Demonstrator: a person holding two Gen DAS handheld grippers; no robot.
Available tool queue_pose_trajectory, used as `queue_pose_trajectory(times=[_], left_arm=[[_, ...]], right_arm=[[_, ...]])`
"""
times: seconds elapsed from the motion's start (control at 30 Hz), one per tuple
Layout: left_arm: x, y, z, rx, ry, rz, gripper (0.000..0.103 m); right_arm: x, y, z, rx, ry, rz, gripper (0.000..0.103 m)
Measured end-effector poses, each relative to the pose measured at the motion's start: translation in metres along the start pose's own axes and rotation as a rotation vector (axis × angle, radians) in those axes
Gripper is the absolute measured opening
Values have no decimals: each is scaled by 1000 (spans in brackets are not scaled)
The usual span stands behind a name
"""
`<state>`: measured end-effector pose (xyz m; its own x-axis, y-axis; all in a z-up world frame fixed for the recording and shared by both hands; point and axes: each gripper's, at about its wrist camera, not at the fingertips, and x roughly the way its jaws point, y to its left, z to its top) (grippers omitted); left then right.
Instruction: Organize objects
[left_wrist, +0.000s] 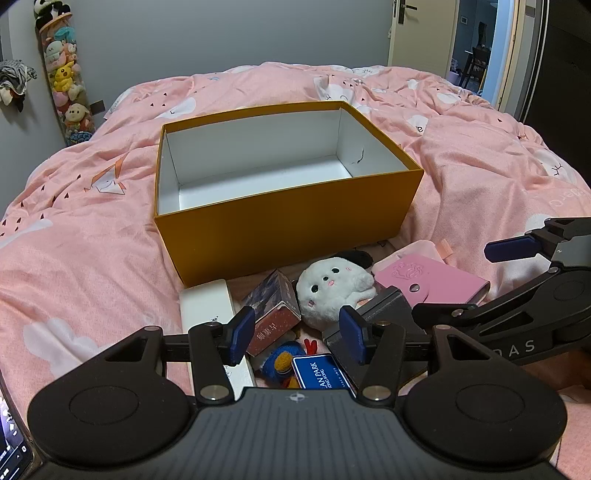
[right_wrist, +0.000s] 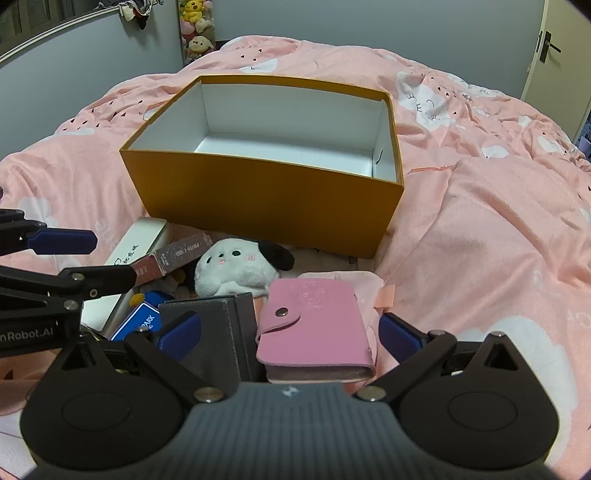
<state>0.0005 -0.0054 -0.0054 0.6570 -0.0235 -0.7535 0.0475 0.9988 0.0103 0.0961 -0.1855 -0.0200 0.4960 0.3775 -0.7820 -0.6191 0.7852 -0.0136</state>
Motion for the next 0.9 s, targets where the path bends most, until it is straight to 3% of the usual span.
queue_pose_trajectory(times=[0.33,0.53,0.7,0.9], left_arm=[[-1,0,-1,-1,5,-9,61],[-11,22,3,-44,30,-31,49],[-20,44,7,-81,39,12,40],[-19,55,1,-91,103,13,34]], right_arm=[[0,1,0,-3,-1,3,102],[-11,8,3,-52,-51,60,102],[-13,23,17,-120,-35,215,77],[8,65,26,-266,134,459,56]])
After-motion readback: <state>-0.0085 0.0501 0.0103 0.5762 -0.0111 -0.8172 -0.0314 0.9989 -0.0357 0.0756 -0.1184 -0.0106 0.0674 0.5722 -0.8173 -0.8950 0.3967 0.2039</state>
